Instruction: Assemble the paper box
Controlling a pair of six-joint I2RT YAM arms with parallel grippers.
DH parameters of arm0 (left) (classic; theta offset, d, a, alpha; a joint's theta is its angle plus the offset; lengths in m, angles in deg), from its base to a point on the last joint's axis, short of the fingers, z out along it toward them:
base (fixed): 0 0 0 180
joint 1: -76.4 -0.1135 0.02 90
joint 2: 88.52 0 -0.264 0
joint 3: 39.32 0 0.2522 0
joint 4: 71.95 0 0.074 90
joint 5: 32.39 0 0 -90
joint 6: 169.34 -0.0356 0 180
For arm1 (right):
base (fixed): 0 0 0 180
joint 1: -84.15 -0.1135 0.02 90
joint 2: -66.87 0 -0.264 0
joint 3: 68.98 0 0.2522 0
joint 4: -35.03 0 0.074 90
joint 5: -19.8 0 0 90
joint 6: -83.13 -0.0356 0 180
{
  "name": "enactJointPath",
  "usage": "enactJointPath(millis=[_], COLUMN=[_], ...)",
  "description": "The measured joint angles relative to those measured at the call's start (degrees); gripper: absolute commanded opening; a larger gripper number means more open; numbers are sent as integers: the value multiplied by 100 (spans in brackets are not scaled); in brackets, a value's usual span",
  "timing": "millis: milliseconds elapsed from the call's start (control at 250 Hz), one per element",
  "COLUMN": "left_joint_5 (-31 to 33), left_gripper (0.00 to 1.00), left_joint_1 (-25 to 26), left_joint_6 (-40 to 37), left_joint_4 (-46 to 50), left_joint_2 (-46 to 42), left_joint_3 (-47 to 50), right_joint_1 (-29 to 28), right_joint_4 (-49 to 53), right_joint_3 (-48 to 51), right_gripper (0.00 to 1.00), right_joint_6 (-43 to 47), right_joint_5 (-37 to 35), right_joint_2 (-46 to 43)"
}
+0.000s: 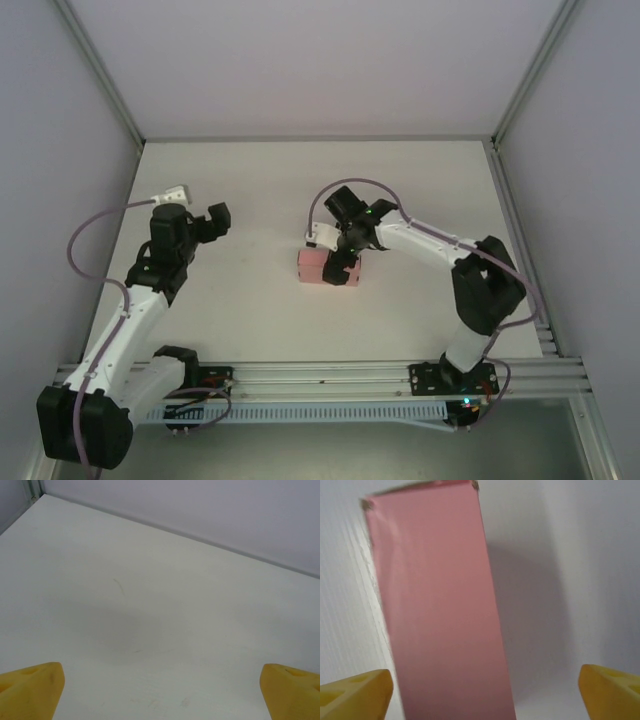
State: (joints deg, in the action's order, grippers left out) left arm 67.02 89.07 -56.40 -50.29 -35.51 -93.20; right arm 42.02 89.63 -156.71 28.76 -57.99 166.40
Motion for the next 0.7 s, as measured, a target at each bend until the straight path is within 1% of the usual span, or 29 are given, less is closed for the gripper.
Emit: enactJointPath(millis=[68,148,184,200,351,419,483,523,599,703], left_joint_5=[-42,-120,-186,-214,-407,-433,-455,-457,-457,-457], left_gripper=[100,100,100,100,100,100,100,100,100,100], left_joint_1=[0,-11,-11,-11,-11,-11,-15,-15,-15,-15], left_joint_6=[-28,-94,-114,-127,-219,-240,-240,-240,-240,-240], left_joint_4=[-20,-20,-20,-20,-26,-31,-33,-33,-33,-31], left_joint_2=[2,24,35,39,42,42,42,42,42,42], left_joint_3=[0,0,0,0,0,0,0,0,0,0], right_joint_1=[-57,-170,-232,-267,-498,-590,-669,-717,-754,-758], right_joint_4=[212,398,455,481,634,588,332,-9,-977,-2415], right_joint_3=[-188,-345,-396,-422,-737,-916,-931,-839,-387,378], right_gripper=[73,46,38,36,36,39,40,41,40,39], right_joint_6=[160,289,339,402,592,713,925,1143,1692,2387], right_joint_5=[-48,-105,-173,-227,-859,-1355,-1932,-2387,-3073,-3633], right_joint_2=[249,411,433,437,439,431,363,291,101,13])
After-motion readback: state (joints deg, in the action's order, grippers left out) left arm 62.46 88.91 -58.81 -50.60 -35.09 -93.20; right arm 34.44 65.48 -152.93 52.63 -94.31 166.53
